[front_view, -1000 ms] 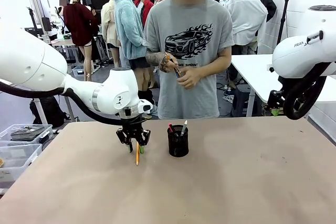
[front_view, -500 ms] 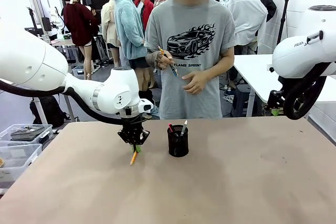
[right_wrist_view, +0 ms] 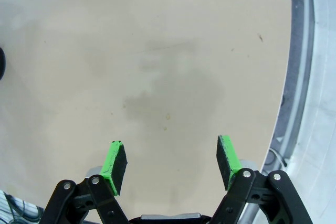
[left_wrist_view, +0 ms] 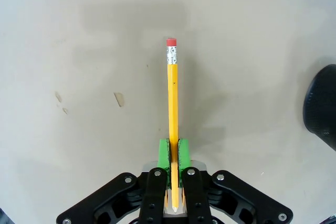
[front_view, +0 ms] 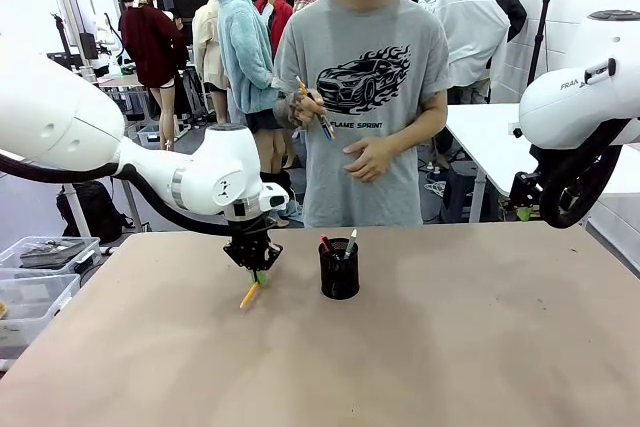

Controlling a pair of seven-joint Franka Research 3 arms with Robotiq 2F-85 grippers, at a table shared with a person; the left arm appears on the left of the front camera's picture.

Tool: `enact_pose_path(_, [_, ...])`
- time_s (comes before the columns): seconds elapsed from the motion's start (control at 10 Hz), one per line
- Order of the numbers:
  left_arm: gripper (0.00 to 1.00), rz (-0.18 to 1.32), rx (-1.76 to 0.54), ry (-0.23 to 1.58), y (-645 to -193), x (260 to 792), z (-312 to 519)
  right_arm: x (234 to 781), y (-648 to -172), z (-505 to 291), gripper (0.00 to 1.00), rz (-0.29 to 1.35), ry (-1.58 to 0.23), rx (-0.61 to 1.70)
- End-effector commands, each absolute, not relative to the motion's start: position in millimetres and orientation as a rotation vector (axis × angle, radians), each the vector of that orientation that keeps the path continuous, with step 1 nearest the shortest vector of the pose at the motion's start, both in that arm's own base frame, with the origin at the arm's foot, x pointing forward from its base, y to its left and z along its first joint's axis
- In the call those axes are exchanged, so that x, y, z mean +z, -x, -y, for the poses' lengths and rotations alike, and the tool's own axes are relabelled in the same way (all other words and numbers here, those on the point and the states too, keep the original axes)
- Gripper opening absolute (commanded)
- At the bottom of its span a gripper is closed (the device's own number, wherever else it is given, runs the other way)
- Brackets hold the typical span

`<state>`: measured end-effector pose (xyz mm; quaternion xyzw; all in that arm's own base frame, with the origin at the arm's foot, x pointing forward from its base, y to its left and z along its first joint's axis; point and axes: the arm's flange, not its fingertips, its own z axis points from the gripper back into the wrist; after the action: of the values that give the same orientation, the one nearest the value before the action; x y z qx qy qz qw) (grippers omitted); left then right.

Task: Place the pens into the pen holder.
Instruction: Pick up a writing instrument from the table and place it into the Pen holder.

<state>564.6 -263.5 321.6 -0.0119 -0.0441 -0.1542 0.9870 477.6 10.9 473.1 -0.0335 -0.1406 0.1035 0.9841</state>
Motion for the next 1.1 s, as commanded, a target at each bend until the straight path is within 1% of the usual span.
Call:
enact_pose_path(0.0, [0.0, 0.206, -0.405, 0.094, -547, 344, 243, 471, -476, -12, 0.86, 0.276, 0.098, 0.198])
enact_pose_path(0.2, [0.0, 0.315, -0.468, 0.13, -545, 353, 231, 471, -476, -12, 0.86, 0.276, 0.098, 0.198])
enact_pose_path(0.4, [0.0, 0.419, -0.598, 0.248, -540, 359, 224, 471, -476, -12, 0.86, 0.276, 0.098, 0.198])
enact_pose_path(0.6, [0.0, 0.516, -0.661, 0.352, -537, 359, 218, 471, -476, -12, 0.86, 0.276, 0.098, 0.198])
enact_pose_path(0.8, [0.0, 0.544, -0.682, 0.424, -541, 355, 215, 471, -476, -12, 0.86, 0.276, 0.098, 0.198])
enact_pose_path(1.0, [0.0, 0.611, -0.696, 0.487, -541, 356, 208, 471, -476, -12, 0.86, 0.276, 0.098, 0.198])
